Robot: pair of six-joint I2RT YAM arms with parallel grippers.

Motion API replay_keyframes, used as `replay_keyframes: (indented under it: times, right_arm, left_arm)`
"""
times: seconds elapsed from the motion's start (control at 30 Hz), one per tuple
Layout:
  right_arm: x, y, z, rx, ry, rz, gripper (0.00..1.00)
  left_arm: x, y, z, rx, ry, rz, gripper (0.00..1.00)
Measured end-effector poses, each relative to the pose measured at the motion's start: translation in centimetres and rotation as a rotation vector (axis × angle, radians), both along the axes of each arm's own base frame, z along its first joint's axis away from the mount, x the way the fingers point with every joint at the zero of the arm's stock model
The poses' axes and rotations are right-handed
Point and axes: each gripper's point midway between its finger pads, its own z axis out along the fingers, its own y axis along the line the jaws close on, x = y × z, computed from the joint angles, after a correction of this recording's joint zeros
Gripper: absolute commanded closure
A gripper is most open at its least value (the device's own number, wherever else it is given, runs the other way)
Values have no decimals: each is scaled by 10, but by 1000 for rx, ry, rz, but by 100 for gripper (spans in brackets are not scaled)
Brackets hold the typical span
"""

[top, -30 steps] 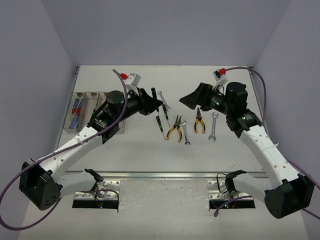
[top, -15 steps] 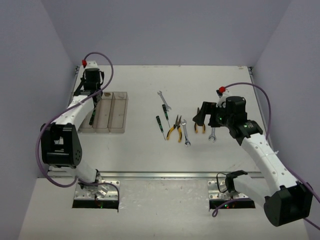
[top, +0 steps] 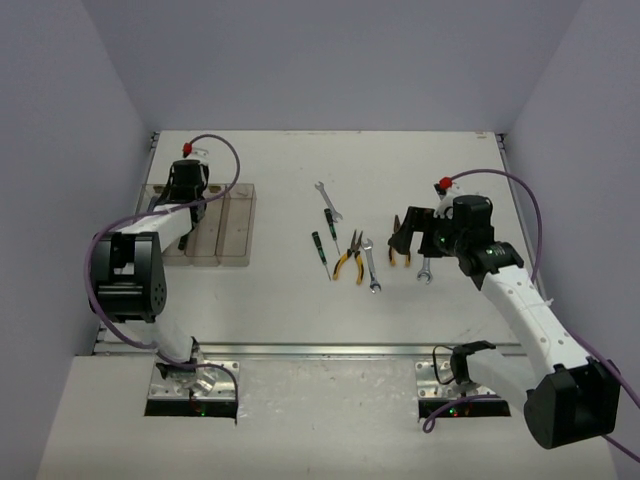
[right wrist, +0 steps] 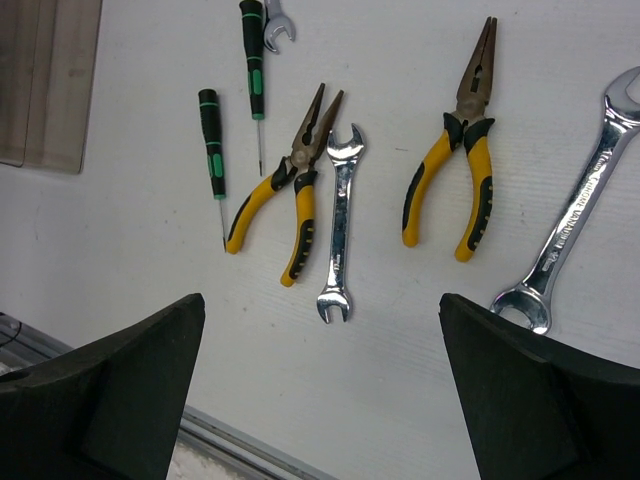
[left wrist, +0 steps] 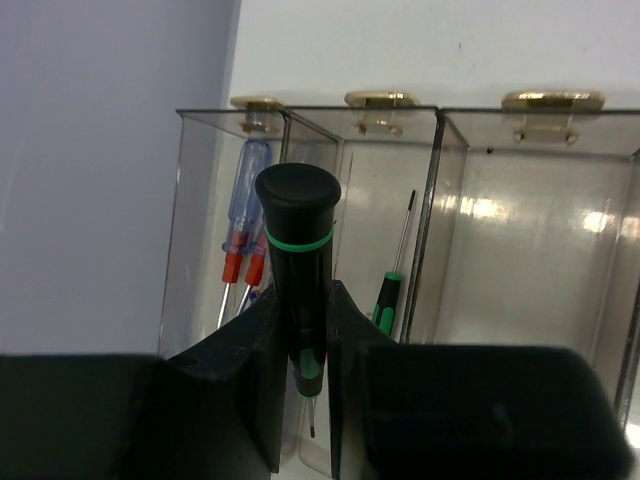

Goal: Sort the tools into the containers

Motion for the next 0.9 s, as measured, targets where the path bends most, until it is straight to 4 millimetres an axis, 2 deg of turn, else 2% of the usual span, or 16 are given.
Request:
replay_keyframes:
  times: [0.03,0.07,0.17,0.23,0.27,0.33,0.4,0.47,0.53,0.63,0.7,0.77,0.83,0.9]
  right_arm:
    - [-1,0,-1,2,2,2,1]
    - [-1,1,-1,4,4,4,1]
    - [-1,2,-1,10,2,11,1]
    - [-1,4,-1,16,-1,17,1]
    - [-1,4,0,19,-3,21,1]
    - [0,5,1,24,-8,26,1]
    - [-1,7,2,31,-9,32,1]
    - [-1,8,2,38,-10,40,1]
    - [-1,9,2,43,-11,47,1]
    - [-3,10,-1,47,-8,54,1]
    - [-4,12,-2,56,-9,64,1]
    - [-5,16,-4,68,-5,81,1]
    - [-3,20,-7,80,3,102,1]
    - [-2,26,-16,80,31,122,1]
  left_arm:
    - [-2,1,-6,1,15,2,99]
    - [-3,3,-11,-1,28,6,94]
    - [-4,5,-21,-14,45,11,74]
    - [-4,4,-27,-26,55,14,51]
    - [-5,4,-30,-33,60,17,42]
    - [-6,3,-33,-41,69,23,18]
    - [-5,5,-29,-40,60,36,6]
    - [-1,7,-17,-48,28,57,1]
    - [4,7,-1,-68,-15,83,0]
    - [6,5,33,-117,-103,147,0]
    - [4,-1,64,-193,-172,201,0]
    - [1,-13,105,-301,-272,212,0]
    - [-13,-31,147,-430,-382,180,0]
    - [-44,-57,187,-568,-491,91,0]
